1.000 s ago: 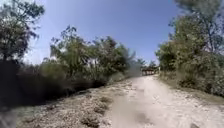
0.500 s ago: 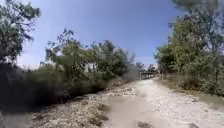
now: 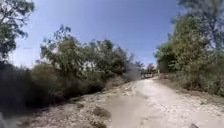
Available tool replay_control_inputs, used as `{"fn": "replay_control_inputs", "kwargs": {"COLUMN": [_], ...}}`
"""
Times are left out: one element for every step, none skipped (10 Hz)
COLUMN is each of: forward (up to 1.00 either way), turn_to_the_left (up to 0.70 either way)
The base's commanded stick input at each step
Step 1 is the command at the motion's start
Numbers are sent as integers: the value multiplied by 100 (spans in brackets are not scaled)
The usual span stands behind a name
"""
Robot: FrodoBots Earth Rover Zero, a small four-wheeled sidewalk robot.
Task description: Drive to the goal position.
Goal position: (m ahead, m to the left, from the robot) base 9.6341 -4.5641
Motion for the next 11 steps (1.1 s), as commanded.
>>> {"fn": "replay_control_inputs", "kwargs": {"forward": [45,45,45,45,45,45,45,45,45,45,45], "turn_to_the_left": [-27,-27,2,2,2,2,2,1,-2,-21,-8]}}
